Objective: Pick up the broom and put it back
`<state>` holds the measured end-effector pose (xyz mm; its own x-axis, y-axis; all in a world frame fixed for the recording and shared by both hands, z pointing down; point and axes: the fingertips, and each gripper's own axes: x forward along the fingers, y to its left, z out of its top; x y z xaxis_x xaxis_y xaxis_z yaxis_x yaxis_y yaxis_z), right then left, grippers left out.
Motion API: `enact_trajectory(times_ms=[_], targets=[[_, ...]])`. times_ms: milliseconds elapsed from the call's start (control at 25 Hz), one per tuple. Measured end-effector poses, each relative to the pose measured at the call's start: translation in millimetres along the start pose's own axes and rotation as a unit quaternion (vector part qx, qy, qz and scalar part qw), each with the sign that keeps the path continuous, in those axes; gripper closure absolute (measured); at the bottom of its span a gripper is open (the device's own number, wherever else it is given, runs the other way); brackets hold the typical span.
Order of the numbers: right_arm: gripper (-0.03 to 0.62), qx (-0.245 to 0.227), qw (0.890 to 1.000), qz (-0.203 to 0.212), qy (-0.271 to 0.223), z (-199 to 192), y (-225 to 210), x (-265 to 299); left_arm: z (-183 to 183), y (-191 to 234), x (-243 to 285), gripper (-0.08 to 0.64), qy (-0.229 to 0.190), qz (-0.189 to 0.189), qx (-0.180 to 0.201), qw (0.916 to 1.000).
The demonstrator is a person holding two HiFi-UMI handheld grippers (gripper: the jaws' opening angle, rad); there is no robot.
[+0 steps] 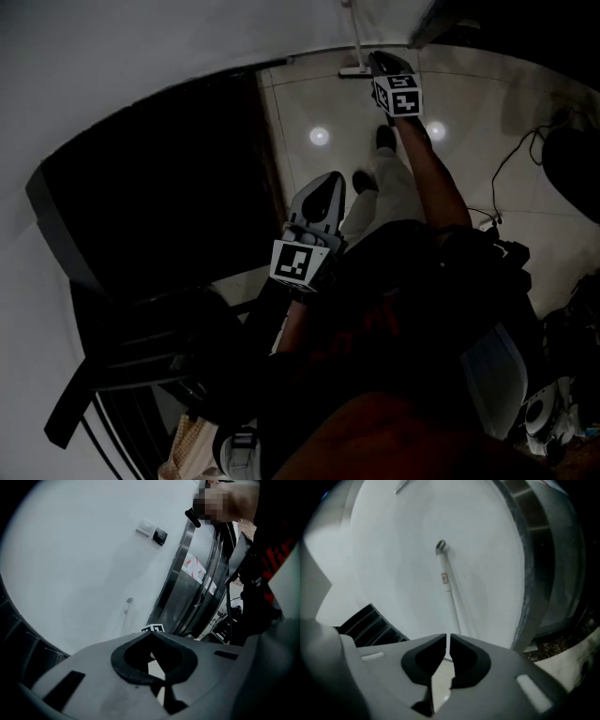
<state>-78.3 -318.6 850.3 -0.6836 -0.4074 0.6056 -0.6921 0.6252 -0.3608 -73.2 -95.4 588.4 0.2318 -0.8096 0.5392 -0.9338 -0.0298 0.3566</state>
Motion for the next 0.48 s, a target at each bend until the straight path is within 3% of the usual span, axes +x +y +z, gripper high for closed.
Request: enact_trajectory(times_ms=[40, 280, 480], targets=[[0.590, 0.008, 1.000, 0.014, -0.011, -1, 9, -24, 0, -6, 2, 0.555, -0.005, -0.003, 0.006, 1.0000], [0.592, 0.042, 0.992, 0.086, -0.077, -4, 82, -156, 2, -48, -8, 0.555, -0.036, -0.023, 0.049, 0.9979], [0.592, -0.043, 0.982, 0.083, -0.162, 11, 141, -257, -19, -86, -75, 0.555, -0.072, -0.025, 0.107, 0.9914]])
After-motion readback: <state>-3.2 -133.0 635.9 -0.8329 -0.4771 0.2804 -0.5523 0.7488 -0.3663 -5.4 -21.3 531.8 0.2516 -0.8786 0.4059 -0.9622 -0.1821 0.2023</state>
